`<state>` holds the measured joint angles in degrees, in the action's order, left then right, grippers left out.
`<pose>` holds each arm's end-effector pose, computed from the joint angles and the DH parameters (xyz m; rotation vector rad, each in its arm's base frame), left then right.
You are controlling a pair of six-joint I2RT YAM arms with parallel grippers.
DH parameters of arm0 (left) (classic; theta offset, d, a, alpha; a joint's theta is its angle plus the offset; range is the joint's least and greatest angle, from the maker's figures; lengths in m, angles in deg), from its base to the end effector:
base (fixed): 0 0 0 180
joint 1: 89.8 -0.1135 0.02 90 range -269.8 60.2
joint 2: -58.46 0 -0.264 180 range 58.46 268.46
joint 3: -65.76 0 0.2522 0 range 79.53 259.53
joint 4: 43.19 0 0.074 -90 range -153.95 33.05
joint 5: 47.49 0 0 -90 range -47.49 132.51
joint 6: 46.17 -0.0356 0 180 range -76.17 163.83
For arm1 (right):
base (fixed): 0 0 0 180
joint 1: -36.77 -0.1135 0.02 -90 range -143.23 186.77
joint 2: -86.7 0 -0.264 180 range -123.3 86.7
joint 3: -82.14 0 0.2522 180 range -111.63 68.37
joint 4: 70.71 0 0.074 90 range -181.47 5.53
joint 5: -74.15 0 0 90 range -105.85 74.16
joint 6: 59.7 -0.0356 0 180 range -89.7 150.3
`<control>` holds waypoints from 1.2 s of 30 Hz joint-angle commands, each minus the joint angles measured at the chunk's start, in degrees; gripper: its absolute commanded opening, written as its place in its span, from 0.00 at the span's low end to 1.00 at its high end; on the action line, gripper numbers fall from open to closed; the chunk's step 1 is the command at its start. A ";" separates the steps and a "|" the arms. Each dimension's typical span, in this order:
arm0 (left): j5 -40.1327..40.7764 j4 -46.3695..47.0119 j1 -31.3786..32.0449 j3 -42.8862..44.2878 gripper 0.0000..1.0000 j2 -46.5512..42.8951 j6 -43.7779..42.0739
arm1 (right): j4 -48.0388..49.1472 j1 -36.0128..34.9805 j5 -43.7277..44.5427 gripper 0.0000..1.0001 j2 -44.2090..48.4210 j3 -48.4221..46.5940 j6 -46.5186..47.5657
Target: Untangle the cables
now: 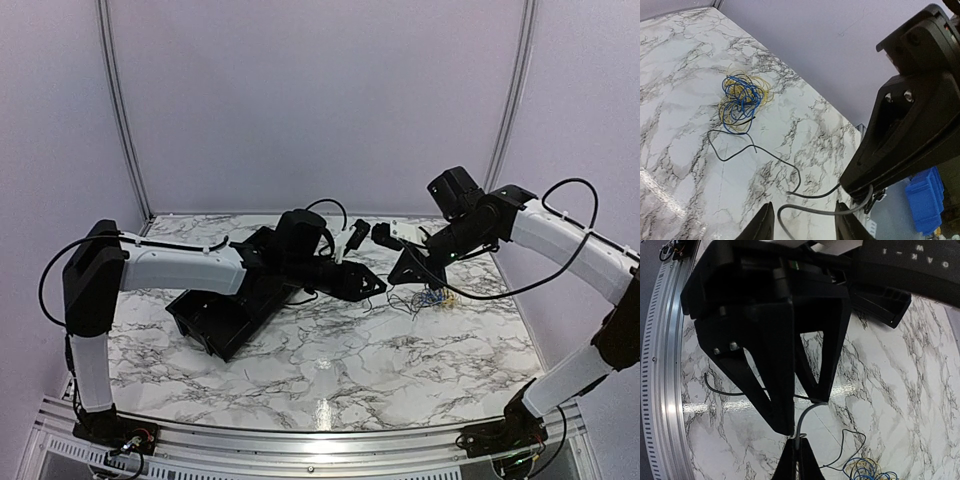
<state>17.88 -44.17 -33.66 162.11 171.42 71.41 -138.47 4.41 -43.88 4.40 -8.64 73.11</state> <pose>0.2473 -0.3953 0.2523 0.8341 1.9311 -1.3524 0.2343 0.1682 0.3217 -1.6687 1.8856 0.5616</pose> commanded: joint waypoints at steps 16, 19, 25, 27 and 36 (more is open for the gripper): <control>12.66 4.86 -0.22 -11.95 0.00 -9.90 1.36 | 18.97 4.41 9.79 0.51 -1.26 12.83 -3.00; 14.09 1.91 -0.54 -15.27 0.00 -11.99 1.03 | 23.90 4.33 10.70 0.54 -2.92 16.60 -0.36; 17.78 -3.03 -0.68 -18.85 0.00 -14.14 0.89 | 30.43 4.40 13.76 0.55 -10.11 19.07 -0.98; 18.60 -4.02 -0.68 -19.31 0.00 -14.79 1.01 | 32.73 4.49 16.73 0.53 -12.29 19.61 -1.04; 26.64 -13.73 -0.88 -20.12 0.00 -21.99 -0.78 | 38.52 9.06 25.11 0.36 -16.43 22.27 -3.69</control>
<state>38.78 -50.80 -34.10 141.70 155.16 72.76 -104.52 11.80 -24.36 -11.88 12.41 70.50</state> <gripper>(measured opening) 0.025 0.395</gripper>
